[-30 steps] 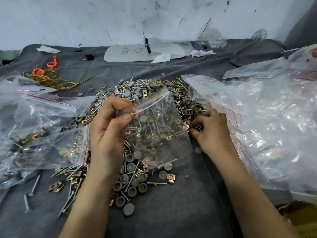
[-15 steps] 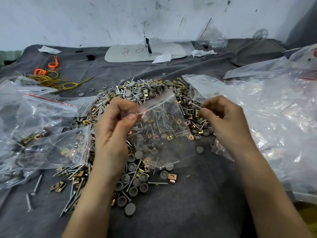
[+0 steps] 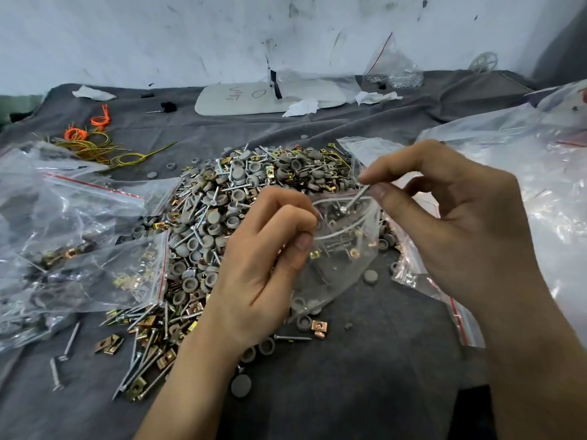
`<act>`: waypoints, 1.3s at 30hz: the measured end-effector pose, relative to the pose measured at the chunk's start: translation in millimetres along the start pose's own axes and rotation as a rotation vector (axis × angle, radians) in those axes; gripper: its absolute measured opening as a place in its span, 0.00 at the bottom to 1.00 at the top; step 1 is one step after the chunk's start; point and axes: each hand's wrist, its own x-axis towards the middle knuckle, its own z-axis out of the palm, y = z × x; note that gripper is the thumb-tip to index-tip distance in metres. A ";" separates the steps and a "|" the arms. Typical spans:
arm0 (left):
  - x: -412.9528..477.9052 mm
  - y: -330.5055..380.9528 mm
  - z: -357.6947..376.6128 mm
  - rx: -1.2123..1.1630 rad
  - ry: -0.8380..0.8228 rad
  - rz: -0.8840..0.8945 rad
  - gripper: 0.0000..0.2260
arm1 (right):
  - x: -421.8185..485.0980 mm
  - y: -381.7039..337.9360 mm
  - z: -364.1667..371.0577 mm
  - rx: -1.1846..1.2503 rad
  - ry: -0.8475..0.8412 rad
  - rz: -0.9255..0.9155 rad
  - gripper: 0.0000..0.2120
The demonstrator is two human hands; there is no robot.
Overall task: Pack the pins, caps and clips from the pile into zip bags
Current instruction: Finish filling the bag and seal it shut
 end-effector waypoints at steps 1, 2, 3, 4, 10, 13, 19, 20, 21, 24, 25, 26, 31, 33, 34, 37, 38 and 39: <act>0.0 0.7 -0.8 0.015 0.010 0.021 0.06 | -0.2 -0.4 -0.3 -0.020 -0.017 -0.008 0.09; 0.1 1.5 -1.3 0.029 0.025 0.039 0.07 | -0.4 -0.9 -0.8 -0.031 -0.032 -0.011 0.09; 0.2 2.2 -1.8 0.042 0.045 0.054 0.08 | -0.4 -1.4 -1.1 -0.032 -0.040 -0.014 0.08; 0.2 2.7 -2.2 0.051 0.068 0.065 0.08 | -0.3 -2.1 -1.5 -0.026 -0.037 -0.015 0.08; -1.2 1.1 -3.6 0.042 0.161 0.061 0.05 | -0.5 3.0 -2.2 0.092 0.098 0.093 0.07; -1.1 -1.2 -4.5 0.028 0.202 0.033 0.05 | -1.6 25.2 5.6 0.084 0.134 0.260 0.09; -1.5 -15.2 -13.0 0.031 0.334 -0.004 0.07 | -13.0 74.8 33.8 -0.207 -0.243 0.585 0.09; -1.9 -17.8 -15.3 0.031 0.370 -0.010 0.08 | -15.1 77.3 36.9 -0.222 -0.291 0.602 0.09; -2.1 -20.8 -17.4 0.020 0.411 -0.016 0.08 | -16.2 78.3 39.5 -0.239 -0.314 0.605 0.09; -2.1 -26.6 -21.9 -0.094 0.517 -0.047 0.14 | -16.4 81.9 47.4 -0.411 -0.331 0.523 0.07; -2.3 -27.7 -23.2 -0.121 0.532 -0.054 0.15 | -16.3 82.2 49.7 -0.478 -0.345 0.496 0.08; -2.4 -28.4 -24.4 -0.128 0.535 -0.064 0.16 | -16.1 82.2 51.6 -0.516 -0.354 0.488 0.09; -2.3 -26.8 -25.9 -0.117 0.520 -0.087 0.17 | -15.3 84.4 52.0 -0.529 -0.341 0.522 0.07; -2.1 -25.9 -25.1 -0.120 0.518 -0.100 0.16 | -15.6 84.6 50.0 -0.499 -0.325 0.518 0.06; -2.5 -25.7 -24.5 -0.125 0.516 -0.107 0.16 | -16.6 84.9 49.2 -0.465 -0.312 0.512 0.05; -3.1 -24.8 -22.7 -0.132 0.512 -0.119 0.17 | -17.9 83.6 47.2 -0.273 -0.205 0.552 0.05; -2.8 -24.6 -22.5 -0.136 0.512 -0.122 0.17 | -17.1 80.8 46.3 -0.196 -0.152 0.566 0.07; -2.4 -24.0 -22.2 -0.141 0.510 -0.123 0.17 | -15.5 76.7 44.2 -0.131 -0.092 0.560 0.09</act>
